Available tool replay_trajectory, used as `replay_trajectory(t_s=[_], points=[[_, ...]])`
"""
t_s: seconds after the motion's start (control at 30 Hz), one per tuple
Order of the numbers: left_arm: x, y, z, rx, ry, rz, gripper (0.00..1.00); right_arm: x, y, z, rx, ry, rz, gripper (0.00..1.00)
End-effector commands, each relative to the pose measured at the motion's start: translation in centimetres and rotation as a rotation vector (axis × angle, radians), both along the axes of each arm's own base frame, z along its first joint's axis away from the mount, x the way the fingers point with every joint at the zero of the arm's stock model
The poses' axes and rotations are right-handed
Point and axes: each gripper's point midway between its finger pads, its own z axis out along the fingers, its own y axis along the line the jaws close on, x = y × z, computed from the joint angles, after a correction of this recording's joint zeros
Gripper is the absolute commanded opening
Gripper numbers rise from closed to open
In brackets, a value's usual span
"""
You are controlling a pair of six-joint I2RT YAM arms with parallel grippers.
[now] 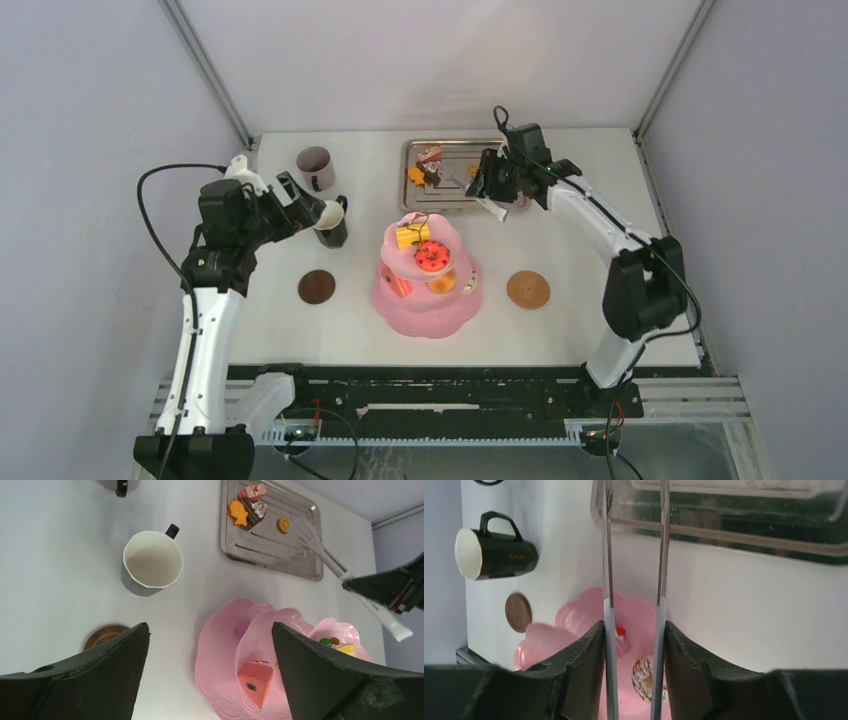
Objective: Serve the afternoon tea
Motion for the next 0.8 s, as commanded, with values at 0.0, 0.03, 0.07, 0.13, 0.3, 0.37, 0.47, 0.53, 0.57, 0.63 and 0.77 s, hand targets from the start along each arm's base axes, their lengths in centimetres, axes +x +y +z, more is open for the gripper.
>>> replay_trajectory(t_s=[0.0, 0.03, 0.07, 0.13, 0.3, 0.37, 0.47, 0.53, 0.57, 0.63, 0.77], points=[[0.4, 0.4, 2.8, 0.044, -0.056, -0.006, 0.96, 4.0, 1.9, 2.3, 0.067, -0.092, 0.033, 0.51], [0.6, 0.5, 2.8, 0.047, -0.053, -0.002, 0.96, 4.6, 2.2, 2.0, 0.073, -0.085, 0.036, 0.51], [0.7, 0.5, 2.9, 0.047, -0.052, 0.000, 0.96, 5.0, 2.4, 1.6, 0.077, -0.075, 0.040, 0.52], [1.0, 0.5, 2.9, 0.042, -0.047, 0.004, 0.96, 5.8, 2.9, 1.0, 0.083, -0.059, 0.050, 0.52], [1.7, 0.4, 2.5, 0.024, -0.030, 0.007, 0.96, 7.2, 3.8, -0.7, 0.086, -0.030, 0.073, 0.52], [1.8, 0.4, 2.4, 0.023, -0.027, 0.007, 0.95, 7.7, 4.0, -1.3, 0.085, -0.020, 0.078, 0.52], [2.0, 0.4, 2.7, 0.024, -0.031, 0.011, 0.95, 8.5, 4.1, -2.1, 0.091, -0.005, 0.075, 0.52], [2.2, 0.4, 2.8, 0.023, -0.032, 0.012, 0.95, 8.8, 4.3, -2.5, 0.095, 0.004, 0.076, 0.52], [2.2, 0.4, 2.8, 0.024, -0.031, 0.012, 0.96, 8.9, 4.2, -2.7, 0.092, 0.009, 0.072, 0.52], [2.3, 0.5, 2.8, 0.023, -0.029, 0.015, 0.95, 9.2, 4.1, -3.2, 0.086, 0.015, 0.062, 0.51], [2.4, 0.4, 2.6, 0.022, -0.023, 0.011, 0.95, 9.5, 3.6, -4.3, 0.077, 0.040, 0.042, 0.49]])
